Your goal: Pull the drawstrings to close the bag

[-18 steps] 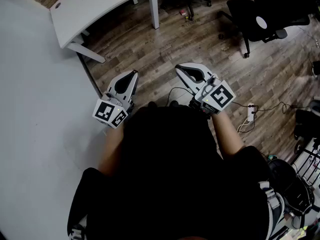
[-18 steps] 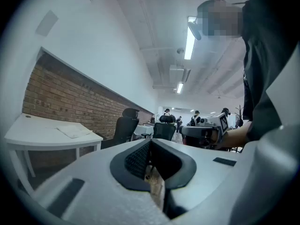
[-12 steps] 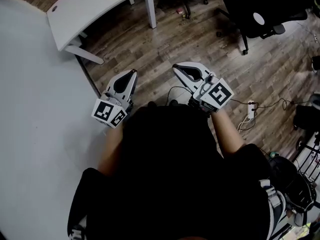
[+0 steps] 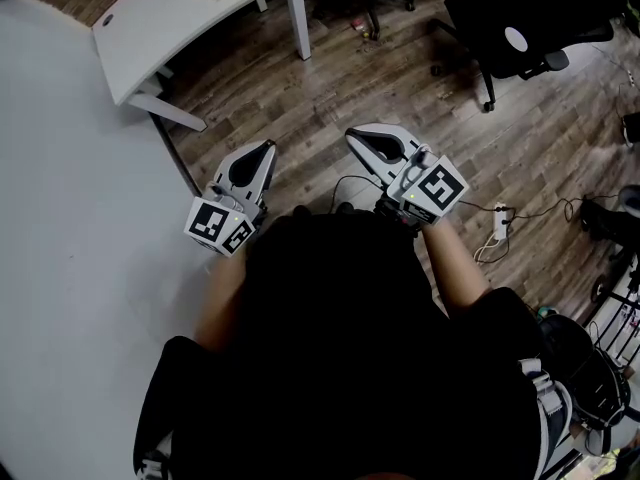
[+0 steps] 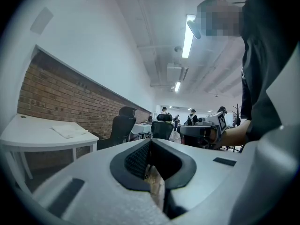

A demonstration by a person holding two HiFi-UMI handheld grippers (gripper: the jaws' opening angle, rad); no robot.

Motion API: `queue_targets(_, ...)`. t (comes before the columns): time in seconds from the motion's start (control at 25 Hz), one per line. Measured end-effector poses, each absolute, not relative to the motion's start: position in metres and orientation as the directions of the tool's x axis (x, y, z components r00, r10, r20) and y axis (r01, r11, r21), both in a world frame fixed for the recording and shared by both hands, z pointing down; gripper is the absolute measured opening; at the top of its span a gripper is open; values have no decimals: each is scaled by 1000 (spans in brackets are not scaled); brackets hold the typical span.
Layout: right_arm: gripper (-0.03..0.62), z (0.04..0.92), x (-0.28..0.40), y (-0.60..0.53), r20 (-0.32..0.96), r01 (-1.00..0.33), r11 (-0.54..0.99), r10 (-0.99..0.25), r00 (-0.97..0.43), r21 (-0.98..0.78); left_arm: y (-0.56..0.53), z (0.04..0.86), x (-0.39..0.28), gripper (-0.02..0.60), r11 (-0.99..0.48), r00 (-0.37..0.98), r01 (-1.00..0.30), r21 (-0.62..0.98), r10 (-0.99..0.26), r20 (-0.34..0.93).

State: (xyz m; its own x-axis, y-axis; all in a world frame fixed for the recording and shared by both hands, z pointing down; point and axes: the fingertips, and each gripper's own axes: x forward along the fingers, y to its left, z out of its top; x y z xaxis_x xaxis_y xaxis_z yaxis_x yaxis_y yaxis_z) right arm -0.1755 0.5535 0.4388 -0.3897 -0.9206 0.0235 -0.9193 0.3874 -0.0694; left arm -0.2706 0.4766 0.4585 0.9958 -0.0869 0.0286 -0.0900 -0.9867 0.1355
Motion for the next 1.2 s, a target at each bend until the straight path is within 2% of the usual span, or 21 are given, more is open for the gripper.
queue_targets(0.2, 6, 428, -170, 555, -38, -911, 401, -916, -399, -96, 479, 456, -262, 17, -987, 995, -95, 129, -91, 35)
queue_targets(0.6, 6, 435, -161, 560, -35, -903, 417, -909, -416, -106, 485, 463, -254, 17, -983, 993, -112, 143, -106, 49)
queue_targets(1.2, 7, 474, -150, 552, 35, -893, 417, -903, -428, -166, 484, 487, -272, 17, -963, 980, -179, 203, -157, 118)
